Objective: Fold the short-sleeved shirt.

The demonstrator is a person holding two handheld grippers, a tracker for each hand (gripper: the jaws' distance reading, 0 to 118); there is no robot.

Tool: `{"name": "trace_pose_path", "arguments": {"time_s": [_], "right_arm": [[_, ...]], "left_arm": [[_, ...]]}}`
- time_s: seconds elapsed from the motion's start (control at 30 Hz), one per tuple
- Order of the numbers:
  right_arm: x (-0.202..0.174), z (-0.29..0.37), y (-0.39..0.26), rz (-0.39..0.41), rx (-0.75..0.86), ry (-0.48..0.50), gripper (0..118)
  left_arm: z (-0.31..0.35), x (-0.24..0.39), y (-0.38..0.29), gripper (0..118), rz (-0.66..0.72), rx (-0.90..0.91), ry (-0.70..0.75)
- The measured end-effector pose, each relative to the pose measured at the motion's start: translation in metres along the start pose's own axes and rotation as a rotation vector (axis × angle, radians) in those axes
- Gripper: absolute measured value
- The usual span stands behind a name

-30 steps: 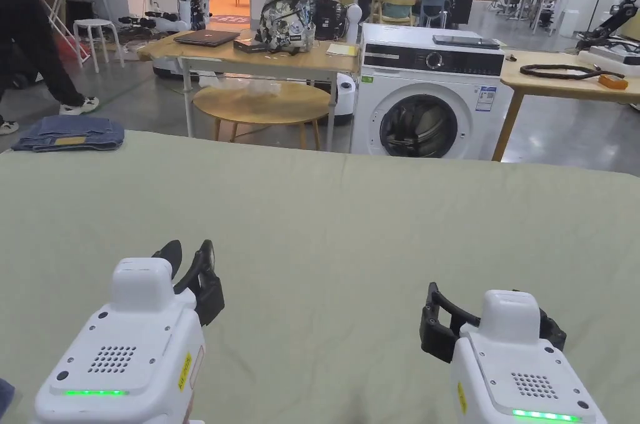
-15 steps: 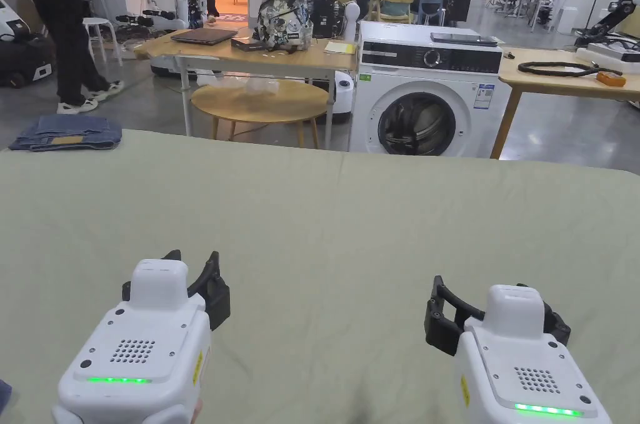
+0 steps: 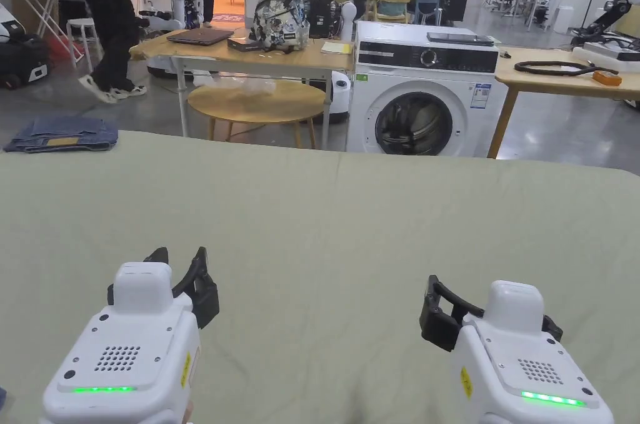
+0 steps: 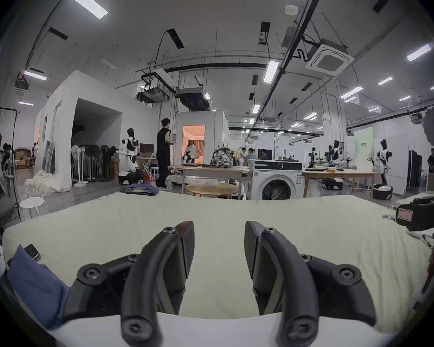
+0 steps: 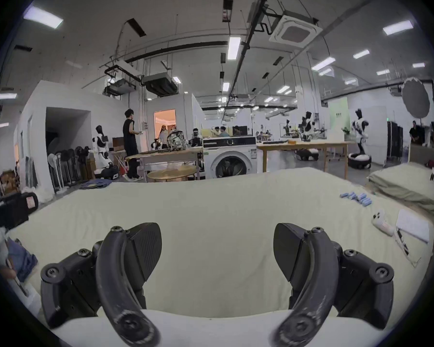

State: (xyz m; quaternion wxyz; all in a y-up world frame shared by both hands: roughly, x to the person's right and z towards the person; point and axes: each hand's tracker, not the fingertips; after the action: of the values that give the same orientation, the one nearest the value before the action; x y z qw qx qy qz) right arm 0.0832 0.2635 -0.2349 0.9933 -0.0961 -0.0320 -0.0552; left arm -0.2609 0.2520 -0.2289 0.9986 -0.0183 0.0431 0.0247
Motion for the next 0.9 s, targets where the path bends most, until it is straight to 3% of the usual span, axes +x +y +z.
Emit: {"name": "trace_pose_path", "arguments": {"time_s": [0.13, 0.27, 0.57, 0.9], "right_arm": [[-0.002, -0.001, 0.005, 0.003, -0.03, -0.002, 94], [-0.009, -0.003, 0.007, 0.008, -0.044, -0.08, 94], [-0.004, -0.01, 0.01, -0.11, -0.124, -0.068, 94], [-0.012, -0.013, 0.01, -0.087, -0.126, -0.065, 94]], "left_arm": [[-0.003, -0.002, 0.001, 38, 0.005, -0.021, 0.016], [-0.002, -0.009, 0.0, 38, 0.053, -0.023, -0.008], [-0.004, -0.005, -0.003, 38, -0.028, -0.048, -0.003], [-0.007, 0.002, 0.005, 38, -0.029, -0.053, -0.002]]}}
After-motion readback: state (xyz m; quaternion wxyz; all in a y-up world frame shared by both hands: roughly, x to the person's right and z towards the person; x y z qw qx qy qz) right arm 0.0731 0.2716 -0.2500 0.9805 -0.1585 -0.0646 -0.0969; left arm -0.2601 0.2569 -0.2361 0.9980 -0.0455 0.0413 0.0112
